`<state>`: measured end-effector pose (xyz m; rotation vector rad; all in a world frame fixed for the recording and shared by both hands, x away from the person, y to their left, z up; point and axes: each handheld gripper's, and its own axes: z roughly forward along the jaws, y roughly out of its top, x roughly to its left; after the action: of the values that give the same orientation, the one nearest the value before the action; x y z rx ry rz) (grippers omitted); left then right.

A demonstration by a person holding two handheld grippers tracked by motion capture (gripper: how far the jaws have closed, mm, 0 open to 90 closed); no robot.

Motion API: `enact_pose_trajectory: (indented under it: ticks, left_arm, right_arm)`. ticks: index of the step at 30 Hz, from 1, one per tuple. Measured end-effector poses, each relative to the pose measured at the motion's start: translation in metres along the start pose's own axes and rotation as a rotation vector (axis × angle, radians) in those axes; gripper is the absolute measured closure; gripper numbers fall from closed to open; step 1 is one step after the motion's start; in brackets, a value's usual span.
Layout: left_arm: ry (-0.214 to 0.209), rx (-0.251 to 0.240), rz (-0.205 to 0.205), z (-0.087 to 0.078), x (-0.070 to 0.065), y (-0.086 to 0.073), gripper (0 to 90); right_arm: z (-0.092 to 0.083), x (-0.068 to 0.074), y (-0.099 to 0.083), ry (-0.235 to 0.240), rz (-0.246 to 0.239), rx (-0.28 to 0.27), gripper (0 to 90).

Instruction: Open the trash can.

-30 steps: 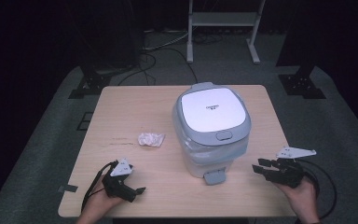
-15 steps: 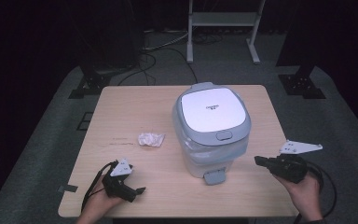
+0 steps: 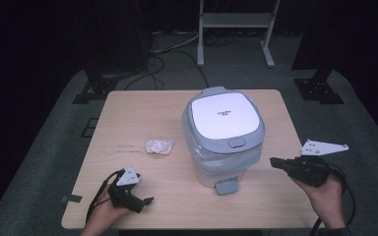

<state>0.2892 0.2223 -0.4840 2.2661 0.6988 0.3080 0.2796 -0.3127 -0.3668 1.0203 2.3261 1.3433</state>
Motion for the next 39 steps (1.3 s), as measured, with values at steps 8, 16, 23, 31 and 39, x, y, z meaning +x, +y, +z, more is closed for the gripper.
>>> enact_pose_trajectory:
  ticks: [8, 16, 23, 31, 39]
  left_arm:
    - [0.0, 0.0, 0.0, 0.0, 0.0, 0.0, 0.0]
    - [0.001, 0.0, -0.001, 0.0, 0.0, 0.0, 0.0]
    - [0.001, 0.0, -0.001, 0.0, 0.0, 0.0, 0.0]
    - [0.002, -0.002, -0.001, 0.0, 0.0, 0.0, 0.0]
    - [0.002, -0.002, -0.001, 0.0, 0.0, 0.0, 0.0]
  right_arm:
    - [-0.01, 0.002, 0.016, 0.021, -0.009, -0.03, 90.0]
    - [-0.022, 0.003, 0.028, 0.038, -0.014, -0.057, 90.0]
    - [-0.034, 0.005, 0.04, 0.052, -0.028, -0.101, 89.9]
    - [-0.043, 0.008, 0.053, 0.069, -0.046, -0.143, 89.9]
    - [-0.047, 0.017, 0.071, 0.103, -0.074, -0.186, 89.9]
